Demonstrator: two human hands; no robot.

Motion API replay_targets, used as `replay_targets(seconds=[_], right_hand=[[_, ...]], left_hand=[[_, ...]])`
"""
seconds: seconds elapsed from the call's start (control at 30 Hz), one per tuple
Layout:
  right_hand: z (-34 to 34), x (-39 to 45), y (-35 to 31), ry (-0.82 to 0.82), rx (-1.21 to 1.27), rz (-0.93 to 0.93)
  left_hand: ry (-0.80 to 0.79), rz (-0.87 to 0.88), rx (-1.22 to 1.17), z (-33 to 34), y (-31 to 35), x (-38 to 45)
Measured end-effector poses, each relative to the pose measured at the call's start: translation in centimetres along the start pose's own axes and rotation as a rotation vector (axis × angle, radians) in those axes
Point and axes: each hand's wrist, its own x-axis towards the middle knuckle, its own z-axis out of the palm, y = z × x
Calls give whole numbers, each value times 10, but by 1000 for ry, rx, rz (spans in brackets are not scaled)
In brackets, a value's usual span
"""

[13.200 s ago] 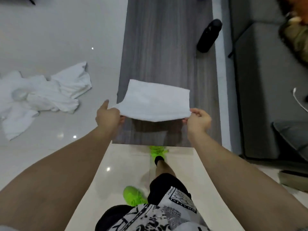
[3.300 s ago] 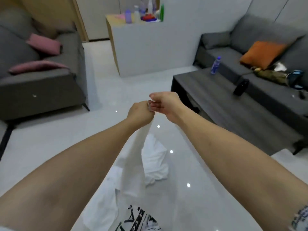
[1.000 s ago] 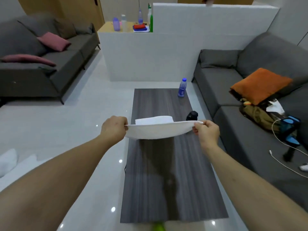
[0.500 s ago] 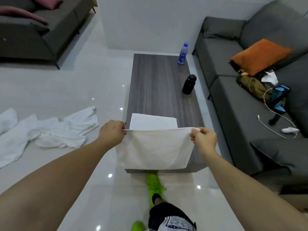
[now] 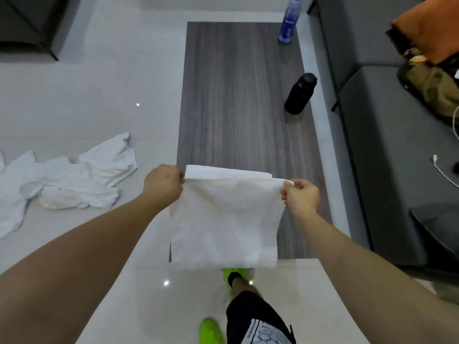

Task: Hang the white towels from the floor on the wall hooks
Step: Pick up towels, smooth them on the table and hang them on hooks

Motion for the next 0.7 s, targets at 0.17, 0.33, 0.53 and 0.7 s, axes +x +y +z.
replay_targets(seconds=[0.17,0.33,0.53,0.7], right_hand=[[42,63,31,-24,3,164],[35,59,119,-108,-201,422],[17,10,210,-120,-416,656],[21,-5,240,-136,-16,916]], left_hand=[[-89,-102,-70,45,10,54],[-362,-276,-110,123,-8,12],[-583,-514,-158,190,-30,-75],[-588,-1330,-878,228,-36,-108]])
